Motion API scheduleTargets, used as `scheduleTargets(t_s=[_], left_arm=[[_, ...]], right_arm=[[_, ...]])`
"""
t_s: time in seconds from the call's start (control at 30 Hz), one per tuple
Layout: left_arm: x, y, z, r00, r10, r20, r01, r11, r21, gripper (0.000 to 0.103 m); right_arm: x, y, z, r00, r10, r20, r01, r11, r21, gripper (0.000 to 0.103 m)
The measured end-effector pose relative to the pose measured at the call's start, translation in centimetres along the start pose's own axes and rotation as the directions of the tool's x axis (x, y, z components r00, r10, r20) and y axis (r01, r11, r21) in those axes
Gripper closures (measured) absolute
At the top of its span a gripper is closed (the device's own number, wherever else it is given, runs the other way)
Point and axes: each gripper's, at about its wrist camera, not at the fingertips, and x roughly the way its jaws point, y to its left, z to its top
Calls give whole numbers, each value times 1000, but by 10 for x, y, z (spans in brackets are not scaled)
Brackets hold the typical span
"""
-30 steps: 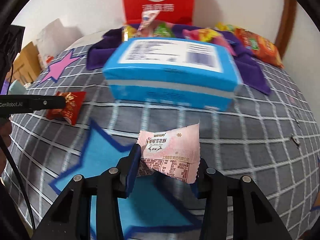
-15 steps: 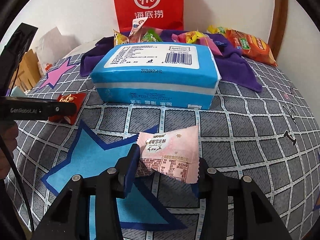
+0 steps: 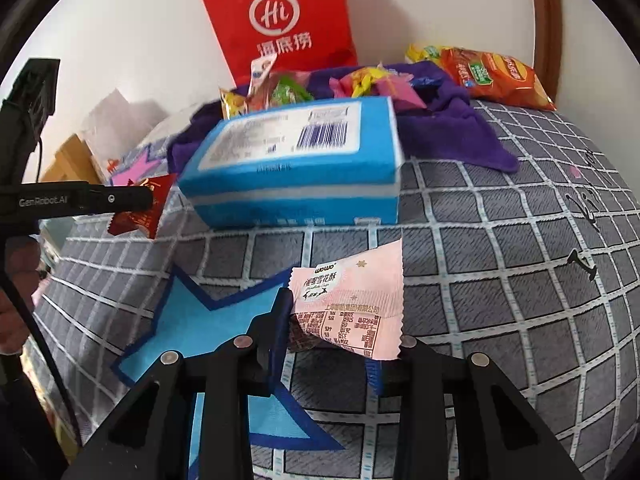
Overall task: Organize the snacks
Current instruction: 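Carry the red packet and pink cream packet over the purple towel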
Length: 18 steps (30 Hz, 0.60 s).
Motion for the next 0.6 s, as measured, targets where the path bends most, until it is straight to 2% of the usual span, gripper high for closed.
scheduleTargets(t_s=[0.2,0.33,0.6], left_arm=[[-23,-10,28,998,2,56,-3,1000,26,63],[-38,-14,49,995,-2,100,-2,999,40,63],[-48,-13,88,989,14,150,-19,999,30,63]], right_arm=[[-29,0,27,998,22,63,-20,999,-30,70],[-40,-6,60,997,-1,78,3,1000,-23,70],[-45,-22,149,992,-61,115,57,998,37,70]])
